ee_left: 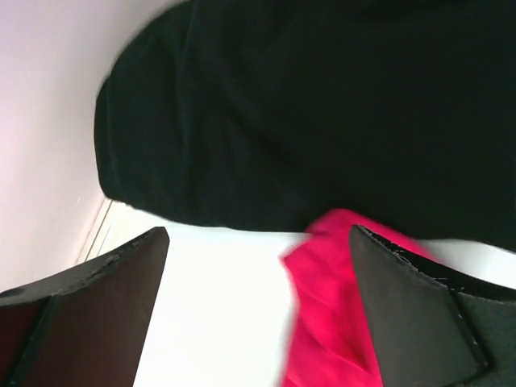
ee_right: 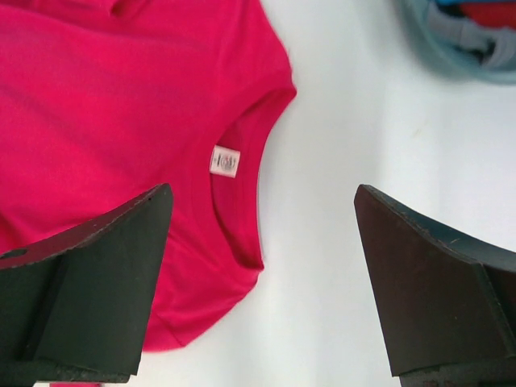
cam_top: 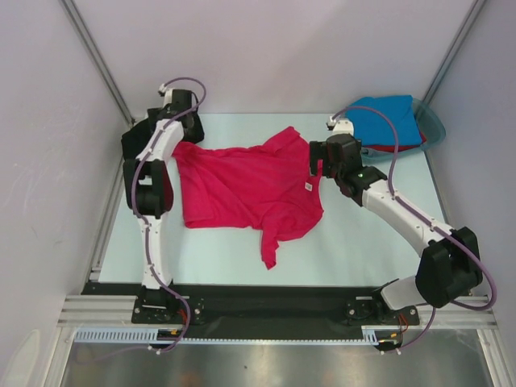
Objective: Fold and stack the t-shirts
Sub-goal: Flatten the tshirt out
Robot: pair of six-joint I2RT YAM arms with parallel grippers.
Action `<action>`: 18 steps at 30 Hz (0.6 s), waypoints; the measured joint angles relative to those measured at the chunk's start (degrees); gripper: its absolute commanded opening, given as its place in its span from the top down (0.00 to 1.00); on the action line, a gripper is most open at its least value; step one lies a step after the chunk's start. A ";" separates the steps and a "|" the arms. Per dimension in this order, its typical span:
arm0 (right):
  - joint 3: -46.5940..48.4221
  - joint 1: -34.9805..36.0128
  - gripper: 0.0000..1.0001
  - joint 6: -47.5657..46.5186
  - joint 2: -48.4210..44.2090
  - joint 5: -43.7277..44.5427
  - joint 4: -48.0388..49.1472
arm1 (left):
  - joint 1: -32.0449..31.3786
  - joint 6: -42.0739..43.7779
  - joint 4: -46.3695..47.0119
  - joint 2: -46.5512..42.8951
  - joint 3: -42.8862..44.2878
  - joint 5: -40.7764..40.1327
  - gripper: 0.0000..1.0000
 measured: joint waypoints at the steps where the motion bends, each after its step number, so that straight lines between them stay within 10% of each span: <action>1: -0.74 0.24 0.00 0.33 -0.52 -0.02 -0.37 | 1.11 -0.02 -1.29 1.75 1.05 0.15 0.00; 10: -5.01 0.15 0.00 6.43 -1.88 0.68 -5.20 | 4.48 -5.77 -3.48 -8.57 -19.82 8.09 0.00; 18: -13.29 -6.08 0.02 16.90 -1.60 -9.64 -5.57 | -12.02 -13.44 5.16 -37.16 -46.40 16.92 0.00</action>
